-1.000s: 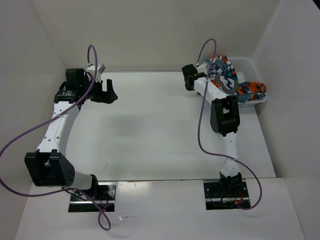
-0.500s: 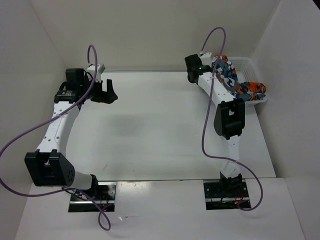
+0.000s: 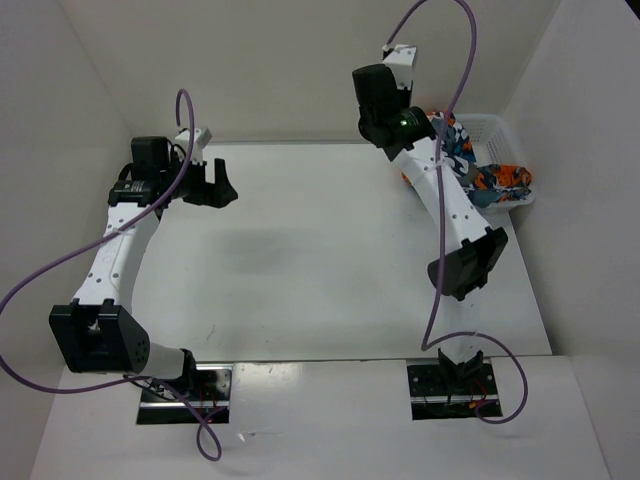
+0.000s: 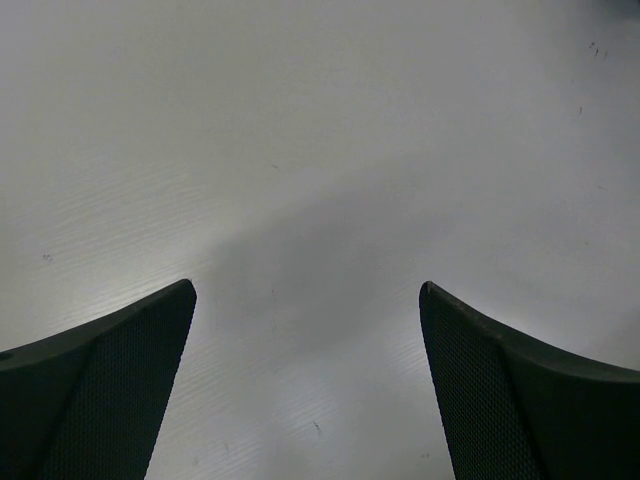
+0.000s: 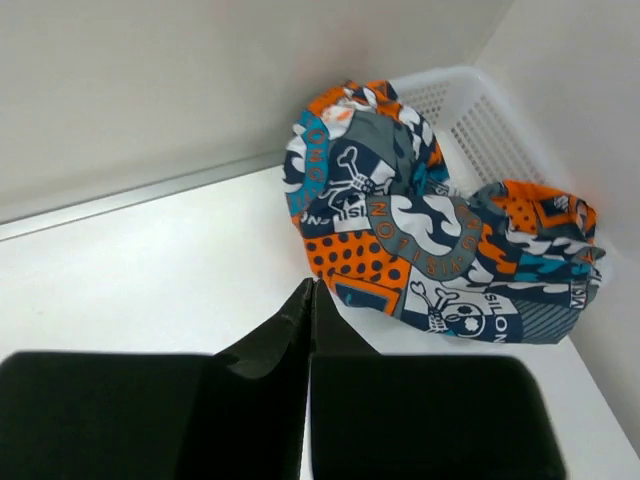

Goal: Fold and stack the shorts
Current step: Grab the shorts from the pile

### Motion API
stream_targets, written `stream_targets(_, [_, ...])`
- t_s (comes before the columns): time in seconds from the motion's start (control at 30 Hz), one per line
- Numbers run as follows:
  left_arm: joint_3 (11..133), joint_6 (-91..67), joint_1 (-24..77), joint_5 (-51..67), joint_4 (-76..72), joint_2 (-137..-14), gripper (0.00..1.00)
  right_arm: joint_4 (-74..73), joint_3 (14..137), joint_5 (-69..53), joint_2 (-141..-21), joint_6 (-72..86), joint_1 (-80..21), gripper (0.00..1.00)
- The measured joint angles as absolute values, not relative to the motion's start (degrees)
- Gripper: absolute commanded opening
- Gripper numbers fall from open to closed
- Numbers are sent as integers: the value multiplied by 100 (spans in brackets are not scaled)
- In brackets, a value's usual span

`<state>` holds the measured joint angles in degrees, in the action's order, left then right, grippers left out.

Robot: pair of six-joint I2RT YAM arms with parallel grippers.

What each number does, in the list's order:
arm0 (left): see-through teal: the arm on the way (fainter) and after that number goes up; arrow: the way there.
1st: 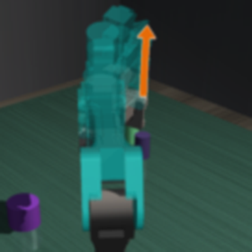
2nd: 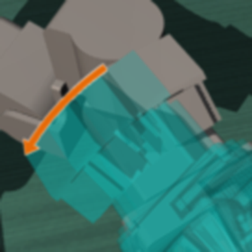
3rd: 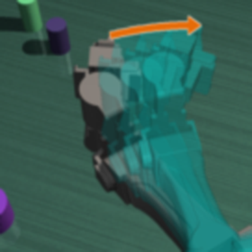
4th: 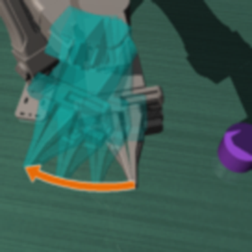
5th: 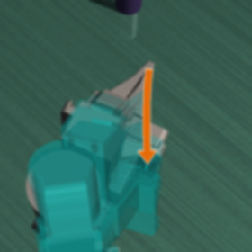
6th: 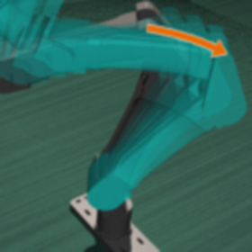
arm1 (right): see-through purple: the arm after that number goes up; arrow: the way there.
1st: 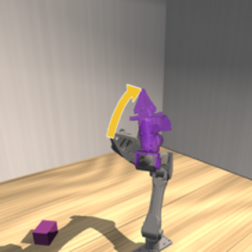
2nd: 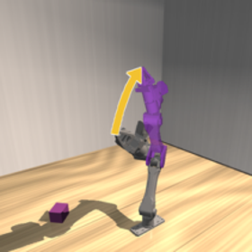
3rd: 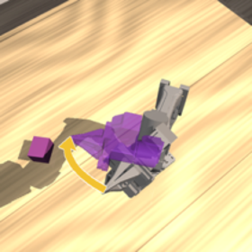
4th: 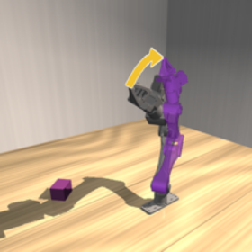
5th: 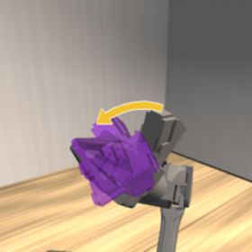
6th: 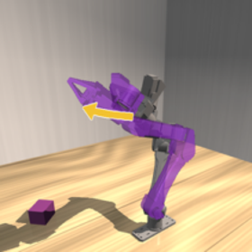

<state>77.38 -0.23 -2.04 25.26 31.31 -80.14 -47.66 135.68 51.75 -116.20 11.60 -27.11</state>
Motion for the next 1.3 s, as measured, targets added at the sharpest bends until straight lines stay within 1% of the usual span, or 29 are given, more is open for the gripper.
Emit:
stream_targets(0.03, [7741, -23, -202, 2550, 3131, -8014, 99, -4748, 13517, 5159, -11507, 1140, -2786, 3])
stream_targets(0.1, [7747, -23, -202, 2591, 3131, -8014, 99, -4727, 13244, 5148, -11257, 1125, -2823, 22])
stream_targets(0.13, [7747, -23, -202, 2613, 3131, -8014, 99, -4718, 13107, 5151, -11183, 1131, -2770, 42])
stream_targets(0.23, [7747, -23, -202, 2676, 3131, -7996, 99, -4681, 12499, 5096, -11120, 1166, -2456, 80])
stream_targets(0.27, [7747, -23, -202, 2694, 3131, -7981, 99, -4692, 12276, 5024, -11181, 1173, -2327, 86])
stream_targets(0.3, [7745, -23, -202, 2700, 3131, -7968, 99, -4718, 12103, 4987, -11253, 1201, -2233, 89])
stream_targets(0.37, [7734, -23, -202, 2714, 3127, -7918, 99, -4705, 11675, 4921, -11450, 1214, -2038, 91])
stream_targets(0.57, [7592, -23, -202, 2740, 3131, -7732, 99, -4650, 10473, 4895, -11725, 1096, -1767, 91])
stream_targets(0.67, [7531, -23, -204, 2781, 3133, -7706, 99, -4593, 10361, 4960, -11758, 1041, -1712, 86])
stream_targets(0.7, [7520, -23, -202, 2790, 3133, -7706, 99, -4539, 10361, 4991, -11773, 1033, -1702, 83])
stream_targets(0.77, [7516, -23, -202, 2808, 3133, -7706, 99, -4495, 10407, 5043, -11841, 1031, -1673, 78])
stream_targets(0.8, [7516, -23, -204, 2821, 3133, -7703, 99, -4471, 10455, 5052, -11896, 1028, -1662, 73])
stream_targets(0.83, [7511, -23, -202, 2829, 3133, -7703, 99, -4456, 10506, 5065, -11963, 1020, -1653, 72])
stream_targets(1.0, [7507, -23, -202, 2842, 3133, -7703, 99, -4414, 10632, 5081, -12243, 1017, -1527, 70])
stream_targets(1.2, [7498, -23, -204, 2842, 3133, -7703, 99, -4412, 10654, 5083, -12335, 1017, -1339, 63])
stream_targets(1.27, [7498, -23, -202, 2842, 3133, -7703, 99, -4414, 10689, 5083, -12342, 1015, -1293, 55])
stream_targets(1.3, [7498, -23, -204, 2842, 3133, -7703, 99, -4410, 10722, 5085, -12355, 1020, -1284, 46])
